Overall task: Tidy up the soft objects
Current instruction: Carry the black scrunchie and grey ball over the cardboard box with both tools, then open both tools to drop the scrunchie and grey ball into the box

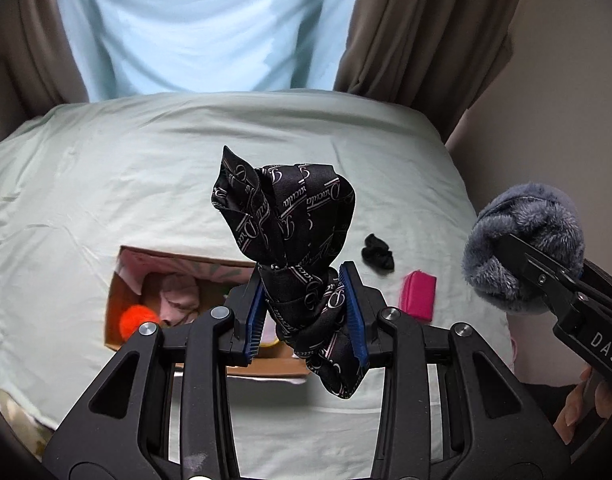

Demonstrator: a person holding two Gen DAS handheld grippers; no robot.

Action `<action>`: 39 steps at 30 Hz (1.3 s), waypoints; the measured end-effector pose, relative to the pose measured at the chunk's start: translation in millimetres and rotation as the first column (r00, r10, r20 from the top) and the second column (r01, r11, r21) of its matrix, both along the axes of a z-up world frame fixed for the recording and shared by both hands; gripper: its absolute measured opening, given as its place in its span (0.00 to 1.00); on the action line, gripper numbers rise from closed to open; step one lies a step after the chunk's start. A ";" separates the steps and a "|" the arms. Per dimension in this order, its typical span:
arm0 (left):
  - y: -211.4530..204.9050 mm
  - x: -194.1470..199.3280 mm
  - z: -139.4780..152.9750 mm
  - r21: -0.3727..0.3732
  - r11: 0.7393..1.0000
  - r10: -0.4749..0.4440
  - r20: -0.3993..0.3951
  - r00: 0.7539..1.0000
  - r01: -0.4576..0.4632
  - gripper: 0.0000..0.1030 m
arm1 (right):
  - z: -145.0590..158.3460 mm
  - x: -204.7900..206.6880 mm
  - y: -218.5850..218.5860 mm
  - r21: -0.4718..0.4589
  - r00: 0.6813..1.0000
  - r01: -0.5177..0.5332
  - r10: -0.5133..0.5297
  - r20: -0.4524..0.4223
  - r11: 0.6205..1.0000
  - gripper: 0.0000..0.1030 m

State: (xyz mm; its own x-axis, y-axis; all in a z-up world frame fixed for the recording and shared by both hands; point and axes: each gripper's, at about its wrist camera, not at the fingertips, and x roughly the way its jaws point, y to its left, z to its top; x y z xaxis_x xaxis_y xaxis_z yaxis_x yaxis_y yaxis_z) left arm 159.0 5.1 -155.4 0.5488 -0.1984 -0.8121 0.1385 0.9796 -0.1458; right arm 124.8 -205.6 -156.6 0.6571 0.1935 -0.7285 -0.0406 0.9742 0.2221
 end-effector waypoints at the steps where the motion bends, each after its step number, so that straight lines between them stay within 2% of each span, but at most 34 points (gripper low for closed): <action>1: 14.0 0.4 -1.7 0.001 1.000 0.006 -0.006 1.000 -0.006 0.31 | -1.2 -0.6 10.9 0.001 1.000 -0.003 0.003 -0.004 1.000 0.50; 8: 93.5 11.6 -31.3 0.027 1.000 0.013 -0.057 0.998 -0.011 0.31 | -20.3 6.0 94.5 0.010 0.998 -0.024 0.025 -0.055 1.000 0.50; 16: 153.3 35.4 -96.0 0.072 0.996 -0.037 -0.166 0.985 0.050 0.31 | -70.1 31.1 166.8 0.047 0.985 -0.012 0.019 -0.170 0.999 0.50; 24: 173.2 56.1 -162.3 0.070 0.992 -0.084 -0.282 0.956 0.108 0.31 | -126.0 49.9 200.8 0.071 0.951 0.011 0.011 -0.309 0.997 0.50; 30: 167.3 71.6 -198.7 0.080 0.989 -0.091 -0.355 0.930 0.127 0.31 | -165.6 80.0 208.2 0.078 0.913 0.021 0.013 -0.408 0.997 0.50; 34: 165.2 81.7 -223.4 0.069 0.990 -0.083 -0.421 0.903 0.123 0.31 | -194.8 97.8 207.6 0.090 0.877 0.038 0.010 -0.481 0.995 0.50; 39: 160.3 88.8 -239.8 0.072 0.986 -0.101 -0.456 0.884 0.149 0.31 | -218.0 112.4 207.9 0.109 0.844 0.056 0.011 -0.536 0.993 0.50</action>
State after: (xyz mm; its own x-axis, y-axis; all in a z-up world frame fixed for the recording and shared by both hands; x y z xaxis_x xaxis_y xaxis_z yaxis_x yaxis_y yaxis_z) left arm 247.8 165.4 -395.2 0.0963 -0.1441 -0.9849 0.2044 0.9713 -0.1221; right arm 237.3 2.3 -374.6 0.1770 0.2879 -0.9411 0.1385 0.9394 0.3135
